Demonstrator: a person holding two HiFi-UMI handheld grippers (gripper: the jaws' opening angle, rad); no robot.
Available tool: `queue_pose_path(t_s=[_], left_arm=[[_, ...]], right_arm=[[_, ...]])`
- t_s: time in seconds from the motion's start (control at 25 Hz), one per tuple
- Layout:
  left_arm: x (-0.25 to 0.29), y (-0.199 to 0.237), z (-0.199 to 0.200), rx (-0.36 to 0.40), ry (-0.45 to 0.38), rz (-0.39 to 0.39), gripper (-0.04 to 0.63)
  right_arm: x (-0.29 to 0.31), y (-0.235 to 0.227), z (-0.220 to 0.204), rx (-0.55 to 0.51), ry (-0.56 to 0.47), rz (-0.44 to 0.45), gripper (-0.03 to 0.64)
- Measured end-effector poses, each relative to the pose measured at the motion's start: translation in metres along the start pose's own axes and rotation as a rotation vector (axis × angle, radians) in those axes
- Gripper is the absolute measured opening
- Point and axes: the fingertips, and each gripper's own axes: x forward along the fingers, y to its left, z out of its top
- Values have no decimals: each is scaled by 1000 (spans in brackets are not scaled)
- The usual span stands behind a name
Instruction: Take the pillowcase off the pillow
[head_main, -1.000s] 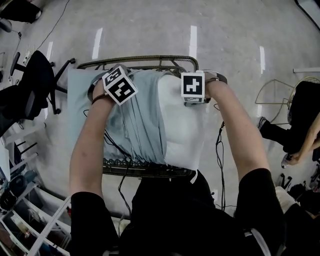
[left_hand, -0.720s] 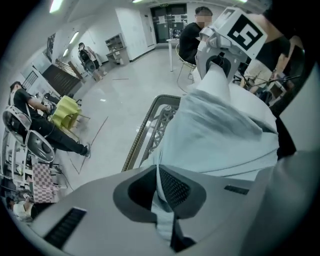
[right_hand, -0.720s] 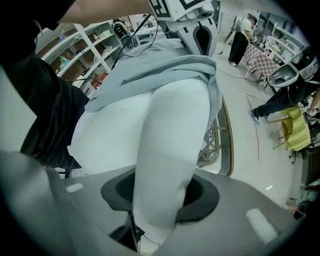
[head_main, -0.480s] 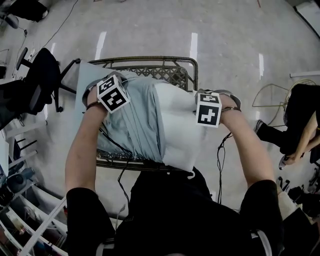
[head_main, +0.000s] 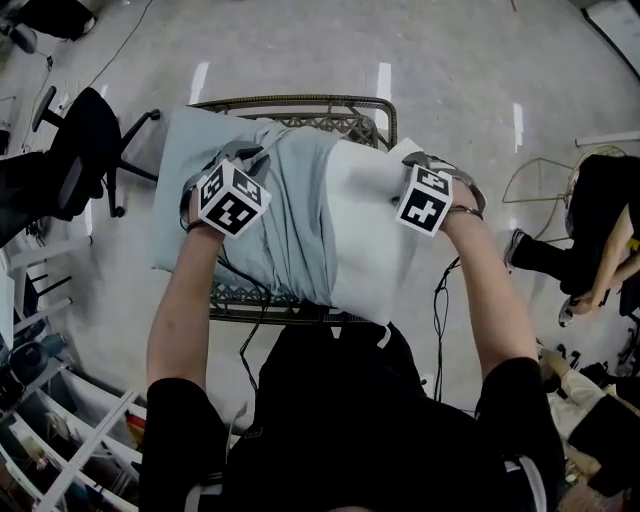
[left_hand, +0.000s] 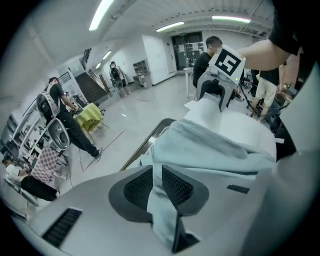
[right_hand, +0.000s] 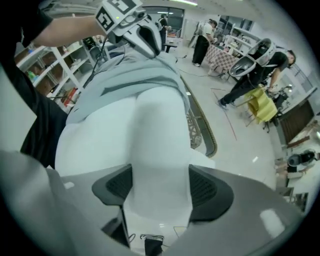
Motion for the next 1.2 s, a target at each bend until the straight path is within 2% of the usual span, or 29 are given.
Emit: queue_pose_path(t_s=[0.12,0.2,0.32,0.48,0.64,0.76,0.92,1.0,1.08,1.2], left_arm=[[-26,-24,-16,-44,-49,-3,68],[-41,-45,-33,-70,-76,-20,69],[-55,-81,-61,-91,-94,-56,75],[-60,-138,-92,-93,-69,-126,99],[-66,-172,-108,-111,-57,-140,123],[-72,-190,-121,-156,-51,-130,152],[-70,-219,-149,-226,-26,-82,207],[-61,-223,-168,-210,0,-3,227],[-50,-218,-178,-186,-11,88,229],[-42,-211,-178,-177,-38,170,217]], right_arm=[[-22,11,-2,92,-65,-126,345],[-37,39,4,133,-117,-150,344],[-39,113,18,121,-164,-105,342],[-15,208,21,106,-161,-23,344],[-4,243,20,95,-144,-25,353],[1,256,19,89,-142,-55,403],[16,266,8,66,-115,-198,459],[32,268,1,24,-82,-303,490],[49,264,-5,-32,-52,-417,526],[62,252,-8,-53,-62,-531,518]])
